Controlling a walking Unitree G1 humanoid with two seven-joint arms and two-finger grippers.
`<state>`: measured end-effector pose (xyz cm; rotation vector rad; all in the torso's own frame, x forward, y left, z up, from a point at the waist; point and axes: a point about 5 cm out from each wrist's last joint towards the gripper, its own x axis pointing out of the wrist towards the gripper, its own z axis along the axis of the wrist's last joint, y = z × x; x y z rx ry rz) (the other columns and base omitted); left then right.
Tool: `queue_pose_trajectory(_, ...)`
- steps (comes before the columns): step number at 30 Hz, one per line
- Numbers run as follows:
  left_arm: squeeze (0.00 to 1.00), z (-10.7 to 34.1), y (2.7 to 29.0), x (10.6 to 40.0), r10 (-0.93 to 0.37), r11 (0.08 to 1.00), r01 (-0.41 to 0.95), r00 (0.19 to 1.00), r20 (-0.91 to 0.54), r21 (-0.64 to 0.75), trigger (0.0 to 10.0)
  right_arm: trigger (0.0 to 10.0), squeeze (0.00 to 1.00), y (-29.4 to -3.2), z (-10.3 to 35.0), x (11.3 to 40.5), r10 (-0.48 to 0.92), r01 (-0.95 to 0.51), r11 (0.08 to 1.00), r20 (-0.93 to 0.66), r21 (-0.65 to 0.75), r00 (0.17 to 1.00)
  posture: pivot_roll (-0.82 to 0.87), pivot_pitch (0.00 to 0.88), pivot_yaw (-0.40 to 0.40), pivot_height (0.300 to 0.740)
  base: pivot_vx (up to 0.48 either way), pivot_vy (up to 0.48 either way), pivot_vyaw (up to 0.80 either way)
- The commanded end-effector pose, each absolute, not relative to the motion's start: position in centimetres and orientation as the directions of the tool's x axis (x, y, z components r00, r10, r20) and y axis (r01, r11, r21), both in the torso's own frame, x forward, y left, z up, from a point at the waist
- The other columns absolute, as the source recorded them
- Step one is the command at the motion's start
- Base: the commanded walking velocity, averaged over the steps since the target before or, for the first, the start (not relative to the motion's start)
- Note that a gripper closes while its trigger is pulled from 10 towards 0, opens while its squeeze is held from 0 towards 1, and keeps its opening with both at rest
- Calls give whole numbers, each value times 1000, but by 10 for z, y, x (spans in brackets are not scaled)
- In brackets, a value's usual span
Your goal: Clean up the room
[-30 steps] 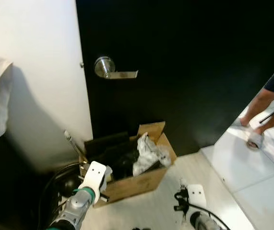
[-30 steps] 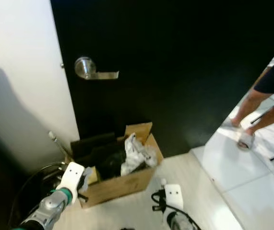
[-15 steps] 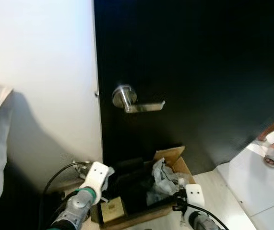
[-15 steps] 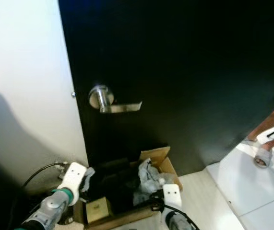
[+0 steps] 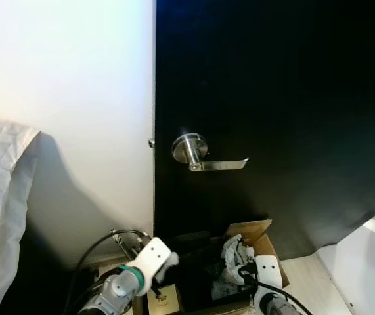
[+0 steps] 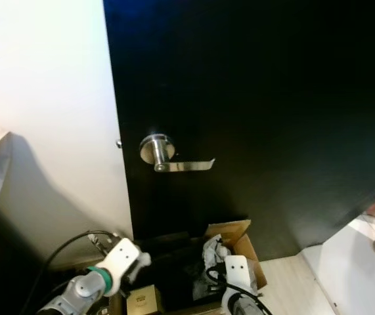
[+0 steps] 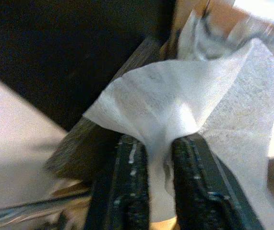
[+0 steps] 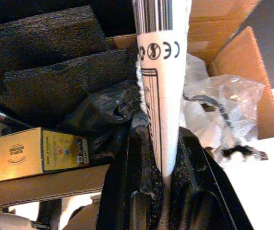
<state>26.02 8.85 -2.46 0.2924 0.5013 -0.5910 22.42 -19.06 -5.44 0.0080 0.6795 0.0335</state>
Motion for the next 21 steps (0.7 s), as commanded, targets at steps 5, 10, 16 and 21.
queue_pose_trajectory(5,1000,-17,89,270,-436,852,522,751,-496,41,10000,10000,0,-193,-59,217,21,-19,1000,-651,11,759,-58,0,10,740,0,0,0)
queue_pose_trajectory(10,0,-19,96,270,-392,854,510,762,-516,105,10000,10000,0,-193,-59,216,23,-21,1000,-653,10,757,-61,0,11,740,0,0,0)
queue_pose_trajectory(16,0,-40,113,248,-404,534,757,619,-673,376,10000,10000,0,-194,-59,216,22,-23,1000,-653,7,757,-61,0,11,740,0,0,0)
queue_pose_trajectory(21,0,-42,128,253,-320,832,544,628,-709,107,10000,10000,0,-196,-59,217,19,-23,1000,-655,3,755,-61,0,11,740,0,0,0)
